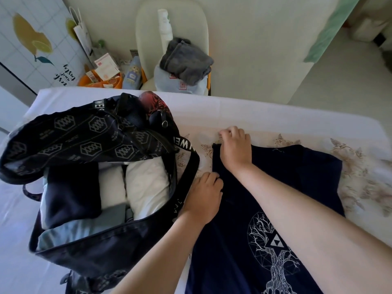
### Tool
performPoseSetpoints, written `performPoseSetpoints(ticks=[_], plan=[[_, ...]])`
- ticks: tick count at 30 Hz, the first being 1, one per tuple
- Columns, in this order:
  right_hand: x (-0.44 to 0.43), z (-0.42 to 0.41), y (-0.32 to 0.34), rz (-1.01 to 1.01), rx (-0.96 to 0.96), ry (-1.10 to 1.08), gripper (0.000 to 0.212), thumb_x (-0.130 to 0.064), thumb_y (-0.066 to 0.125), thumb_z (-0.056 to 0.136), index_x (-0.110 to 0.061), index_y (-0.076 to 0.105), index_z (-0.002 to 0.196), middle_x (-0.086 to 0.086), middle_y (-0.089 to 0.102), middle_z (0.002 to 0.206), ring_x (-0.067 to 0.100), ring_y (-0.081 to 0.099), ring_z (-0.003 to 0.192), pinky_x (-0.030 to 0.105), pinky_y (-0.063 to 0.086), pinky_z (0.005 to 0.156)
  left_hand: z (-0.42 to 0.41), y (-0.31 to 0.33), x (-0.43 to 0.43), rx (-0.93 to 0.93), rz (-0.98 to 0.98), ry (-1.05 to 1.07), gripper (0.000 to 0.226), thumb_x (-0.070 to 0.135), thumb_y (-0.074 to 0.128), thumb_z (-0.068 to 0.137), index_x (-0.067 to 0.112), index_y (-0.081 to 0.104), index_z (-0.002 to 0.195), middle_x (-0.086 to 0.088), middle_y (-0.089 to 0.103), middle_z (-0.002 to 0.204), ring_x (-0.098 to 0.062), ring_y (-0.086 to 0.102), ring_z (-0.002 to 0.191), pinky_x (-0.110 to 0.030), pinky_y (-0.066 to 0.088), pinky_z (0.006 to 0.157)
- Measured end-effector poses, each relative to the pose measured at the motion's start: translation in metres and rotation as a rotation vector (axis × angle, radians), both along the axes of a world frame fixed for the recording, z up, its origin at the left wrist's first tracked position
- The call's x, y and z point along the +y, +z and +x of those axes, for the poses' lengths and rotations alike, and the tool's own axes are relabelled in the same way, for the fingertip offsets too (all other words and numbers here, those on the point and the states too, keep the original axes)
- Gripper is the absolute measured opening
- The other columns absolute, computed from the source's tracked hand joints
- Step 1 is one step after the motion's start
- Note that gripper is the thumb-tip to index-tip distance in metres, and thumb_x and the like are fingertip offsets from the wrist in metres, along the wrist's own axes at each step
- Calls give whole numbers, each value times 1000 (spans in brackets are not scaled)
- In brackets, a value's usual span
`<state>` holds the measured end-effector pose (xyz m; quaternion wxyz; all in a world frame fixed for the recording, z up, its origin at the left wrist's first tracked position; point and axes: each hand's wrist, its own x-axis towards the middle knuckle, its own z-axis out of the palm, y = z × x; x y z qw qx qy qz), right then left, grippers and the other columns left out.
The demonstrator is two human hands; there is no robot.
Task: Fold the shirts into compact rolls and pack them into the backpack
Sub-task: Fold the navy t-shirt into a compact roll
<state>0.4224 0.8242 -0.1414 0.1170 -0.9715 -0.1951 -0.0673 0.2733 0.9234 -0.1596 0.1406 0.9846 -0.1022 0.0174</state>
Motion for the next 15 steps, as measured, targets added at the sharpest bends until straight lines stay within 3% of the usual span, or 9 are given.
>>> performPoseSetpoints(ticks=[1, 3, 5, 6, 8, 9, 13, 15], plan=[[-6, -14, 0, 75, -70, 80, 35, -2, 55, 85, -14, 63, 117, 6, 56, 113, 28, 53, 102, 39, 41, 87, 1, -1, -1, 55, 44, -5, 39, 32, 54, 95, 15, 56, 129, -6, 47, 143, -26, 43, 132, -41, 39, 108], [-22, -44, -9, 96, -134, 191, 32, -10, 56, 89, -14, 65, 120, 7, 57, 120, 28, 53, 107, 42, 44, 88, 4, -4, 0, 225, 180, 5, 63, 45, 37, 102, 16, 21, 155, -3, 11, 164, -27, 11, 151, -46, 18, 120], [-42, -71, -21, -41, 61, 179, 44, -30, 48, 98, -16, 53, 140, 9, 47, 145, 30, 46, 129, 44, 42, 102, 3, -5, 0, 342, 279, 18, 69, 51, 24, 103, 18, -5, 157, -1, -16, 163, -24, -12, 151, -47, 4, 122], [-53, -82, -25, -133, 196, 160, 56, -41, 39, 102, -17, 36, 152, 9, 29, 160, 30, 30, 144, 45, 33, 113, 1, -6, 0, 358, 296, 25, 70, 51, 23, 104, 18, -8, 157, -2, -20, 163, -24, -16, 150, -46, 2, 123], [-74, -93, -29, -278, 352, 189, 67, -52, 22, 104, -22, 2, 160, 5, -10, 166, 24, -8, 153, 44, 9, 124, -4, -3, -3, 374, 287, 39, 72, 50, 28, 103, 16, -7, 157, -5, -19, 163, -24, -16, 150, -45, 0, 123], [-83, -99, -26, -293, 360, 207, 67, -53, 20, 104, -23, -3, 159, 4, -16, 164, 21, -15, 152, 44, 4, 125, -9, -2, -4, 380, 273, 51, 73, 48, 31, 103, 15, -5, 157, -6, -17, 163, -25, -15, 150, -44, 0, 123], [-103, -137, -4, -189, 326, 154, 66, -47, 26, 105, -19, 4, 160, 6, -11, 166, 22, -10, 153, 45, 5, 125, -45, 12, -11, 391, 204, 136, 73, 42, 35, 103, 17, -6, 157, -4, -11, 164, -23, -11, 151, -39, 1, 124], [-111, -167, 3, -144, 317, 156, 64, -45, 29, 104, -18, 12, 159, 7, -7, 166, 24, -6, 154, 47, 8, 125, -74, 21, -15, 374, 130, 207, 71, 39, 37, 102, 16, -2, 157, -5, -1, 164, -22, 0, 150, -36, 7, 123]])
